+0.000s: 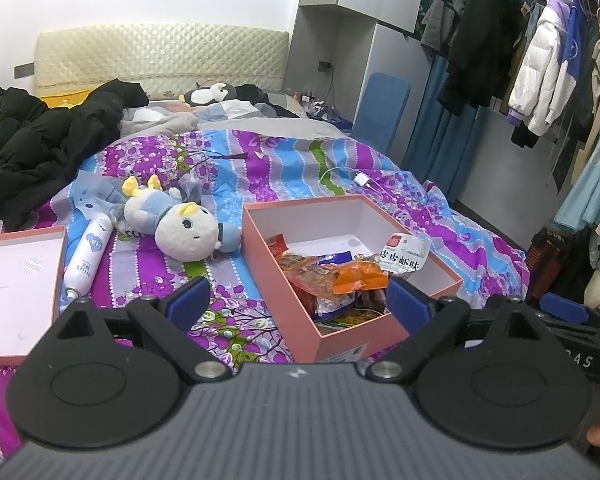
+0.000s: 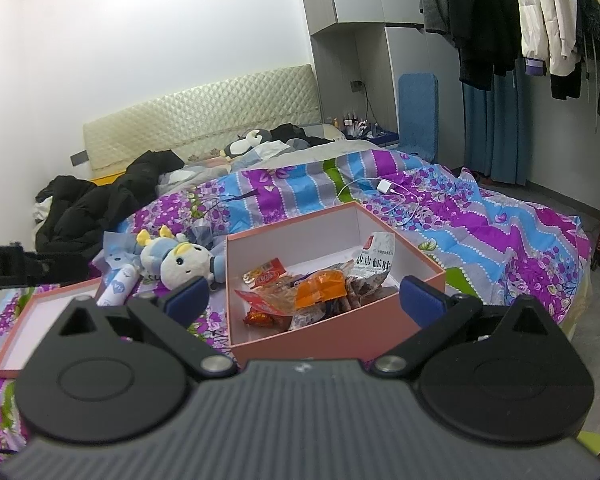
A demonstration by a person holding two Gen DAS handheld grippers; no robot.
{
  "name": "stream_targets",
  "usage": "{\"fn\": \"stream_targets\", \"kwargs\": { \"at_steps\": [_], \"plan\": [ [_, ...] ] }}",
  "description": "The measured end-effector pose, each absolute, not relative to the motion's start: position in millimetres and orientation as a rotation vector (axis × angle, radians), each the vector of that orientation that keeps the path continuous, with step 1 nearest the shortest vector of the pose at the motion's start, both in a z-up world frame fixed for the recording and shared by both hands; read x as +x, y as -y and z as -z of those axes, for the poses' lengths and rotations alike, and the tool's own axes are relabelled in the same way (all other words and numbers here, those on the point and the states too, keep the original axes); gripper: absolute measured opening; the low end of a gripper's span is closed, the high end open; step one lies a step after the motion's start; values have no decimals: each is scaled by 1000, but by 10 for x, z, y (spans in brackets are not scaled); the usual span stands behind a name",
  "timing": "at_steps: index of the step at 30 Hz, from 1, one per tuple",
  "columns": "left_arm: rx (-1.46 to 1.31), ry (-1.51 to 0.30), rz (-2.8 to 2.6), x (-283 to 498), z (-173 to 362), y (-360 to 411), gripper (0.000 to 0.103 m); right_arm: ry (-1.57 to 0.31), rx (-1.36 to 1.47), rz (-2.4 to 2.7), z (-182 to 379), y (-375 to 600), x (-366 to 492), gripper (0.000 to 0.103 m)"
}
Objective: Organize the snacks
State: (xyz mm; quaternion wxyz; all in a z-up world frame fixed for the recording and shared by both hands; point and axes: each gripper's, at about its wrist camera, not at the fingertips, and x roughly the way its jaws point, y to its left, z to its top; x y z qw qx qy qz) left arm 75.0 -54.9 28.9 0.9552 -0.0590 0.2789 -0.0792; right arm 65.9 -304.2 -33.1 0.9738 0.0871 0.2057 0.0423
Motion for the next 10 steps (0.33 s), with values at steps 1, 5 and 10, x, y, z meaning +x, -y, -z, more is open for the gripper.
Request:
{"fn": "stream_targets", "kwargs": {
  "at_steps": [1,5,10],
  "plan": [
    [-120,-567,161,749,-294,551,97,-416,176,-85,331,3042,660,103],
    [-119,-566,162,748,-295,558,97,-414,176,-85,322,3040,661,103],
    [-119,-567,164,754,-300,569,97,-413,176,-83,294,3055,666,103]
  ]
}}
